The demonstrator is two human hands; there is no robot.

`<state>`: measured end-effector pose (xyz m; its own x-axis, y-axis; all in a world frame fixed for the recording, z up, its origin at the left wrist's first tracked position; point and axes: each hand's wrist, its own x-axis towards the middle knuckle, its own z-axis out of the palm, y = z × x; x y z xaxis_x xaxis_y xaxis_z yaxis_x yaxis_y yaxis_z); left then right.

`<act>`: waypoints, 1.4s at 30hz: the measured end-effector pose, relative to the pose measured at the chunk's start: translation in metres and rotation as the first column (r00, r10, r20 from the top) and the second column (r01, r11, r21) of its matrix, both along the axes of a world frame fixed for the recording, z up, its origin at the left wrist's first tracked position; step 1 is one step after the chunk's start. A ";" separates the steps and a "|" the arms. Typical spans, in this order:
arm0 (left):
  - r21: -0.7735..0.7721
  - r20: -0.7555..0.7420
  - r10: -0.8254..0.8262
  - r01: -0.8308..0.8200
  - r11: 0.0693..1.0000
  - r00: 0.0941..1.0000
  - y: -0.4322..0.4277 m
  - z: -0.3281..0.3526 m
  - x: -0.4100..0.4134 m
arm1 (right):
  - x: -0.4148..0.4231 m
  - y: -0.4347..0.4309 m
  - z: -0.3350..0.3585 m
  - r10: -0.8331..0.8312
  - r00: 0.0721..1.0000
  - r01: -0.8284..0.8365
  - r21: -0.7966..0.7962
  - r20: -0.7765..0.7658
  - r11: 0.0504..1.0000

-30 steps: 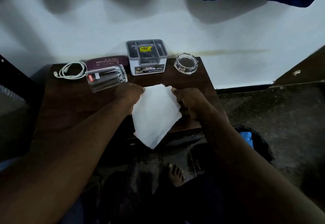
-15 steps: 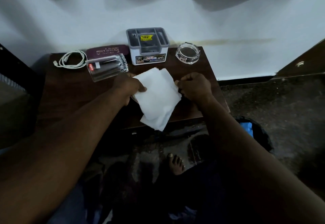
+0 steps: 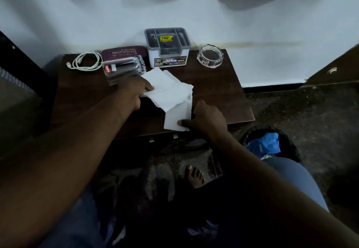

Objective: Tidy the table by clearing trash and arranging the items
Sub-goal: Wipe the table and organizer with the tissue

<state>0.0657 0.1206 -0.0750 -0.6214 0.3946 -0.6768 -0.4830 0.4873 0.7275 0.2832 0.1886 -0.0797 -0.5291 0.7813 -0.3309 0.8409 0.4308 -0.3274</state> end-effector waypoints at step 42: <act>-0.114 -0.798 -0.257 0.282 0.953 0.545 -0.043 0.033 0.005 | -0.069 0.000 0.033 -0.063 0.768 0.064 -0.021 -0.637 0.998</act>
